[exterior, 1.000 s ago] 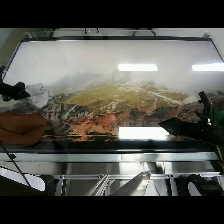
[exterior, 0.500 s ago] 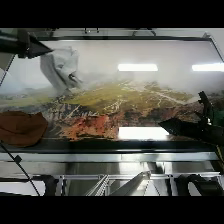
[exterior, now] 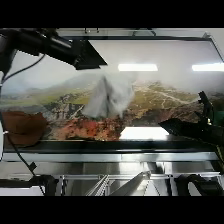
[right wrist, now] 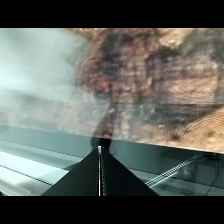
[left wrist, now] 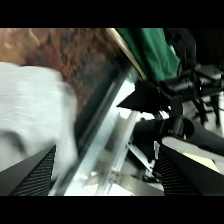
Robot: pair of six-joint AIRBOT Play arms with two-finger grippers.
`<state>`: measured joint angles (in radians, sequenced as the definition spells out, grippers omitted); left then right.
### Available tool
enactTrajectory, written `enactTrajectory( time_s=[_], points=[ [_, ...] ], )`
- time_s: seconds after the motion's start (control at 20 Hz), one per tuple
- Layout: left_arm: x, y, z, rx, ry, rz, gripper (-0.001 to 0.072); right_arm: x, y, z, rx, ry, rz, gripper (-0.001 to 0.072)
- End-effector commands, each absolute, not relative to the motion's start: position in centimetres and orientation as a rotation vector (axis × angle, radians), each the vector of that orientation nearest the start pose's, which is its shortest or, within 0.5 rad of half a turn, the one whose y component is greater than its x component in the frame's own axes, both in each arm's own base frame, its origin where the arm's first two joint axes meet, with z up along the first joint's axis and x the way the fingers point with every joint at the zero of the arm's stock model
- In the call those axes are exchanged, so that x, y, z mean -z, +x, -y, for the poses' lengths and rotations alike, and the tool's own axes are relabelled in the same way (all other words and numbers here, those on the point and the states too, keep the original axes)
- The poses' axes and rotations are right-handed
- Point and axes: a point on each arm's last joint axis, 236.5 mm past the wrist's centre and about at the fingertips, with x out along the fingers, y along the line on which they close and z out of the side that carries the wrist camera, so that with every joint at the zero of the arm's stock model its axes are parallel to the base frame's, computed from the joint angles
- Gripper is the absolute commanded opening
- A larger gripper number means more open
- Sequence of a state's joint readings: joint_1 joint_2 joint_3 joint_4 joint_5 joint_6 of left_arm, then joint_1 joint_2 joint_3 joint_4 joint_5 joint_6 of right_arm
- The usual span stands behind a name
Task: Fold the shirts.
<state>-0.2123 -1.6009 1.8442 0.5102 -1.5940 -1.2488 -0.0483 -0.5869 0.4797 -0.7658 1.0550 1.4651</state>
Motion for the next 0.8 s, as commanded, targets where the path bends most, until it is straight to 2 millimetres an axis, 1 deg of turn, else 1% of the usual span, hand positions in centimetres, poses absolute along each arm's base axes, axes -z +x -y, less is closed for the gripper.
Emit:
enactTrajectory(
  time_s=[0.0, 0.05, 0.1, 0.2, 0.25, 0.3, 0.35, 0.45, 0.55, 0.6, 0.65, 0.75],
  points=[
    [-16.7, 34.5, 29.5, 1.303, -0.336, -1.253, 0.0720, -3.8, 24.4, -13.7, -0.400, 0.688, -1.048, 0.0100],
    [-15.8, 34.9, 28.3, 1.274, -0.340, -1.291, 0.0717, -3.8, 24.4, -13.7, -0.400, 0.687, -1.048, 0.0321],
    [-14.3, 35.5, 26.7, 1.212, -0.328, -1.341, 0.0717, -3.8, 24.5, -13.6, -0.398, 0.688, -1.043, 0.0380],
    [-10.3, 37.4, 22.4, 1.016, -0.249, -1.423, 0.0716, -3.5, 25.0, -13.4, -0.386, 0.691, -1.041, 0.0372],
    [-8.6, 38.3, 20.4, 0.928, -0.234, -1.443, 0.0717, -2.9, 25.1, -13.4, -0.391, 0.677, -1.058, 0.0373],
    [-6.9, 38.6, 18.8, 0.862, -0.243, -1.468, 0.0716, -2.0, 25.2, -13.4, -0.392, 0.668, -1.089, 0.0377],
    [-5.1, 38.6, 17.6, 0.818, -0.277, -1.501, 0.0716, -0.8, 25.3, -13.4, -0.382, 0.679, -1.133, 0.0379],
    [-1.6, 37.8, 15.6, 0.758, -0.363, -1.565, 0.0716, 2.0, 25.2, -13.7, -0.375, 0.695, -1.234, 0.0387],
    [1.7, 36.8, 14.4, 0.723, -0.425, -1.598, 0.0715, 3.9, 25.5, -14.8, -0.423, 0.743, -1.298, 0.0386],
    [3.1, 36.4, 14.4, 0.725, -0.448, -1.605, 0.0698, 4.5, 25.8, -15.5, -0.454, 0.773, -1.311, 0.0386],
    [4.3, 35.8, 14.4, 0.729, -0.453, -1.619, 0.0699, 5.3, 26.0, -16.3, -0.473, 0.804, -1.330, 0.0385],
    [6.5, 34.8, 15.3, 0.751, -0.473, -1.651, 0.0698, 7.3, 26.0, -17.9, -0.492, 0.823, -1.371, 0.0384]
  ],
)
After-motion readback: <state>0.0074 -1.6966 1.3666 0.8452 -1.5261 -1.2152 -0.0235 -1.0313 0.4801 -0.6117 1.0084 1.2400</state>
